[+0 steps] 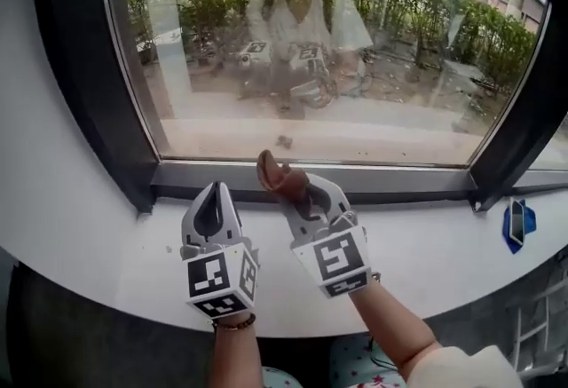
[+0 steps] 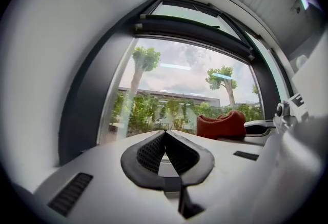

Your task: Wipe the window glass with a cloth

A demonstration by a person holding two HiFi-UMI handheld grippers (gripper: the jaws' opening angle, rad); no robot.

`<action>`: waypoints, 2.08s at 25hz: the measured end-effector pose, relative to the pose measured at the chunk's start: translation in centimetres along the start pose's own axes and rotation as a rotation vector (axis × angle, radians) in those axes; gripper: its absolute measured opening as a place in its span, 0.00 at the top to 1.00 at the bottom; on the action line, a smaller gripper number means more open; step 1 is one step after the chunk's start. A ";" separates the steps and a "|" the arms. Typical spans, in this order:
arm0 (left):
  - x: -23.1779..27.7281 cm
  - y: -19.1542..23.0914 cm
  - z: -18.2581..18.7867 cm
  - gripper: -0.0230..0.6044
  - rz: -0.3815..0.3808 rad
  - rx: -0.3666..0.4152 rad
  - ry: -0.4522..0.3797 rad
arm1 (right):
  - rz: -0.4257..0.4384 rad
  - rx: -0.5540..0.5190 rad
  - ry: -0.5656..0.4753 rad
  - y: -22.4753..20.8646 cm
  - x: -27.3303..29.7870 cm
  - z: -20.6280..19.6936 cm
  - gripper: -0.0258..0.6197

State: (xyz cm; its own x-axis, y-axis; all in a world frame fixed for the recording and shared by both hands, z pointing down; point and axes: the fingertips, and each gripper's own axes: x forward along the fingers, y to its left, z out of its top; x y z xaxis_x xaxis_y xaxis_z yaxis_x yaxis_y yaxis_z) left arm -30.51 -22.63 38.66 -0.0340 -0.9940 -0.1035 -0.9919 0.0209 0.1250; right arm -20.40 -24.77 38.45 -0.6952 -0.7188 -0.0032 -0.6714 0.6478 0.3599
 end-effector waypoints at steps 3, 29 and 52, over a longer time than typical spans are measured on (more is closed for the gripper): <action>1.1 -4.5 -0.6 0.93 -0.074 0.009 0.022 | -0.082 0.089 -0.062 -3.4 -3.8 0.1 0.85; -9.3 -27.4 30.8 0.93 -0.376 0.034 0.173 | -0.277 0.243 -0.092 -20.2 -26.9 34.0 0.85; -27.2 -42.1 51.5 0.93 -0.468 0.097 0.084 | -0.215 0.263 -0.107 -20.9 -48.6 51.4 0.85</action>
State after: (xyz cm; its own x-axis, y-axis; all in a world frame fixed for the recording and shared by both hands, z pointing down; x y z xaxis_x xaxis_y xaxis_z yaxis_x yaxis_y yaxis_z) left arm 5.91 9.06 -14.60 0.4250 -0.9040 -0.0458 -0.9051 -0.4251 -0.0092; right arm 14.28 9.56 -16.88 -0.5442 -0.8244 -0.1556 -0.8388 0.5373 0.0876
